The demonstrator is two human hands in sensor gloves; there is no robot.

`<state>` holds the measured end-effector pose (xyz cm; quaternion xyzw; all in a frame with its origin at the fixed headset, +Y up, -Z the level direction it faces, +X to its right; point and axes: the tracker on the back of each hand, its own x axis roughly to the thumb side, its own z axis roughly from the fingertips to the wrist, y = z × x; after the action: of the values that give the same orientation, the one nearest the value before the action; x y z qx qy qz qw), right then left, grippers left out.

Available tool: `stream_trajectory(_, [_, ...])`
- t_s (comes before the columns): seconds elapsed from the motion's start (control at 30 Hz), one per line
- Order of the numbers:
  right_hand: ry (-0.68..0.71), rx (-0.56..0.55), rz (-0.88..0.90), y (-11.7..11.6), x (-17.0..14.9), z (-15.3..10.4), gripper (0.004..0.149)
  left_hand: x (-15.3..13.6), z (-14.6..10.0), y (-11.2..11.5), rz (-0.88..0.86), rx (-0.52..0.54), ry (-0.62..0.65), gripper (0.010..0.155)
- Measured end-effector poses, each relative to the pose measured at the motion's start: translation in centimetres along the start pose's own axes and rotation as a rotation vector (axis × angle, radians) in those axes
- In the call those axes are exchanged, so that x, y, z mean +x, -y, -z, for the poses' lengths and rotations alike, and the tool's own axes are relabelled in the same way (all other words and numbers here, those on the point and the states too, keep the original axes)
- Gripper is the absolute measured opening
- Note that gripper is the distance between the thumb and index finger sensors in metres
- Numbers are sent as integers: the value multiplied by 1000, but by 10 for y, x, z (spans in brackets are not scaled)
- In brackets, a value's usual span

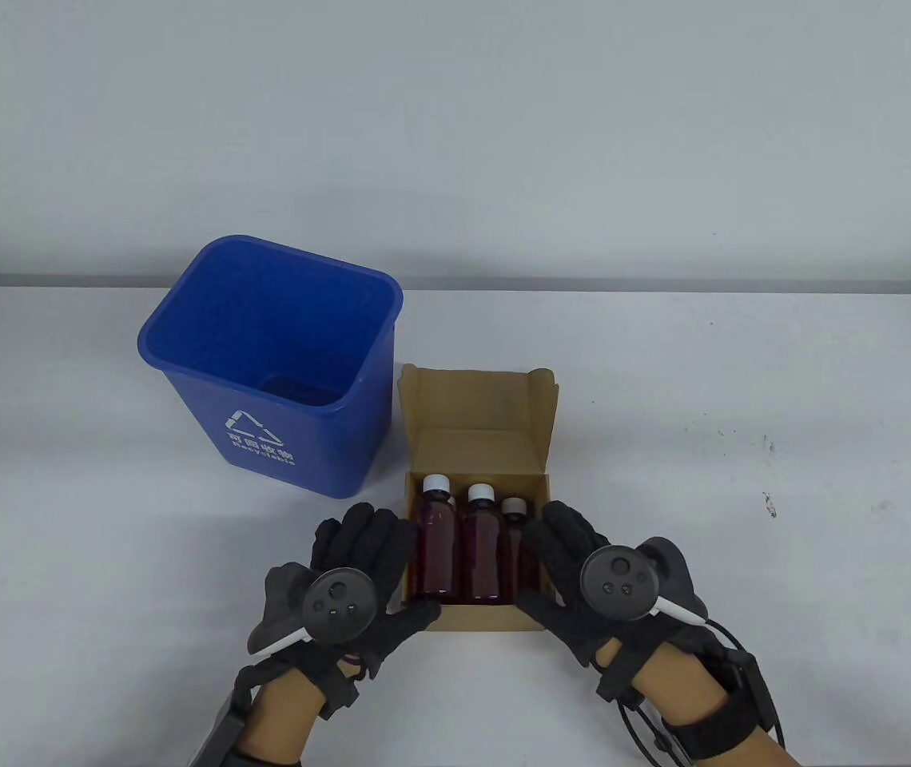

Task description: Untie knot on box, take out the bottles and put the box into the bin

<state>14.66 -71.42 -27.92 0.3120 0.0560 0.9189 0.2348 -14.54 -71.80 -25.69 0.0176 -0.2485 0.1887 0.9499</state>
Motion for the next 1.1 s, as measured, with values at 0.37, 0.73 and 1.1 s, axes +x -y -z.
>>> stream_trajectory(0.37, [-60, 55, 28, -5, 0, 2, 82, 0, -2, -1, -7, 10, -3, 95])
stream_trajectory(0.73, [-89, 44, 73, -8, 1, 2, 81, -9, -3, 3, -93, 42, -16, 95])
stream_trajectory(1.1, [-82, 15, 105, -9, 1, 5, 81, -16, -6, 3, -136, 47, -25, 95])
